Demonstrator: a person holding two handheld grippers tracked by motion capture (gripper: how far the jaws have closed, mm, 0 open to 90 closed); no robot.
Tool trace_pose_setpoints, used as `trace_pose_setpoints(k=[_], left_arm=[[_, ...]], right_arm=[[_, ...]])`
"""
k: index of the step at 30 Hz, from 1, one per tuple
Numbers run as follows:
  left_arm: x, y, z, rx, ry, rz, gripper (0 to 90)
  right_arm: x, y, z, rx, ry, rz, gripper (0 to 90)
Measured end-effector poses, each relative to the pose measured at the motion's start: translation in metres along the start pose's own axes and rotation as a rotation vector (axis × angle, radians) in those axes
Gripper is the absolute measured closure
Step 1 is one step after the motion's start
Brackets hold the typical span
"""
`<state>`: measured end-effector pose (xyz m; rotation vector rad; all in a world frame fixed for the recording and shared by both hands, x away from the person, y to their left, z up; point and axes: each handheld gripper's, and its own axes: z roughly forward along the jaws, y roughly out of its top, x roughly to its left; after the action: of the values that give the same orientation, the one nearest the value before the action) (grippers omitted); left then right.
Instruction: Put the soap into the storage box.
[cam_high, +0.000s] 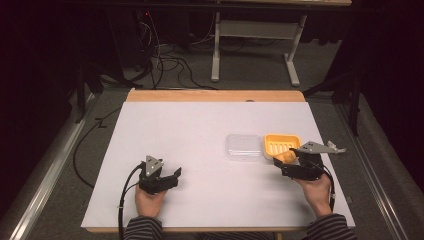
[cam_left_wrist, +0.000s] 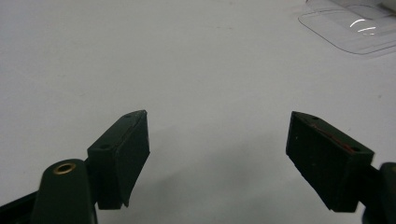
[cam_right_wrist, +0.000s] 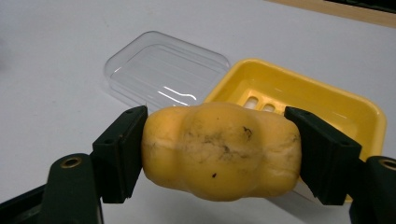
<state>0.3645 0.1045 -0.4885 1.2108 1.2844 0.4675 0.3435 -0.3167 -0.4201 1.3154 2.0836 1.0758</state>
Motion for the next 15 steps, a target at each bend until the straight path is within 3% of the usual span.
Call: trace_pose_setpoints(k=[15], left_arm=[[0.000, 0.000, -0.001, 0.002, -0.010, 0.000, 22.1]], right_arm=[[-0.021, 0.013, 0.021, 0.017, -0.050, 0.044, 25.6]])
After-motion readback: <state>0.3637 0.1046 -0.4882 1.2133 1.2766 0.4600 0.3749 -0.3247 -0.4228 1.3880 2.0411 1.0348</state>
